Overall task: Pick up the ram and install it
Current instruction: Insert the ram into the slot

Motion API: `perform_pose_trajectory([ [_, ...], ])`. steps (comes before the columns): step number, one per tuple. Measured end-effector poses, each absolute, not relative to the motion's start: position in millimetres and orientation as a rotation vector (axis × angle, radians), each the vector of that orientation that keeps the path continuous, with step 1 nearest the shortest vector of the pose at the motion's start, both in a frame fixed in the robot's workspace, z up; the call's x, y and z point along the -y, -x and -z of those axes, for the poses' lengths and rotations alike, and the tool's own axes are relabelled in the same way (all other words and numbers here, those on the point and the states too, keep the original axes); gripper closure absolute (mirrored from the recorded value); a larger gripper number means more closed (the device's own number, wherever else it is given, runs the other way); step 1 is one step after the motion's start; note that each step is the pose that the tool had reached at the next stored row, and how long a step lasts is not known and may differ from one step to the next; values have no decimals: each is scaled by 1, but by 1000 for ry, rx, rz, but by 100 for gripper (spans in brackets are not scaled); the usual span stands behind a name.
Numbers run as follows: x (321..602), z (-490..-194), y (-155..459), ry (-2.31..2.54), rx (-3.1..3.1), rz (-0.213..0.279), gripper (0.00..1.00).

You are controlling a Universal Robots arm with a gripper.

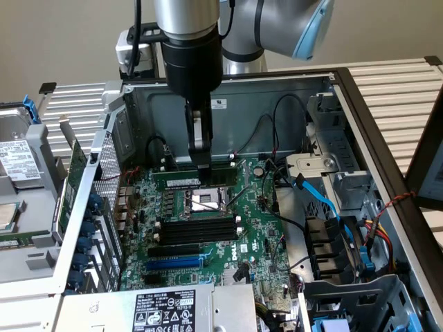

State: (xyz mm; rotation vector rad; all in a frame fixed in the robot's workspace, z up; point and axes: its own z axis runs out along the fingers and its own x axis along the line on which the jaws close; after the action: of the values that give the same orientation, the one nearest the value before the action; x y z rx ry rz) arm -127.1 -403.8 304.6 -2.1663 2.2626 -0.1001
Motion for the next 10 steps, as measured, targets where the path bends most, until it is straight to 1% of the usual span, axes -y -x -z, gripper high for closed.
perform_pose_trajectory([
  [10, 404, -286, 127, 2166, -2262, 100, 87],
])
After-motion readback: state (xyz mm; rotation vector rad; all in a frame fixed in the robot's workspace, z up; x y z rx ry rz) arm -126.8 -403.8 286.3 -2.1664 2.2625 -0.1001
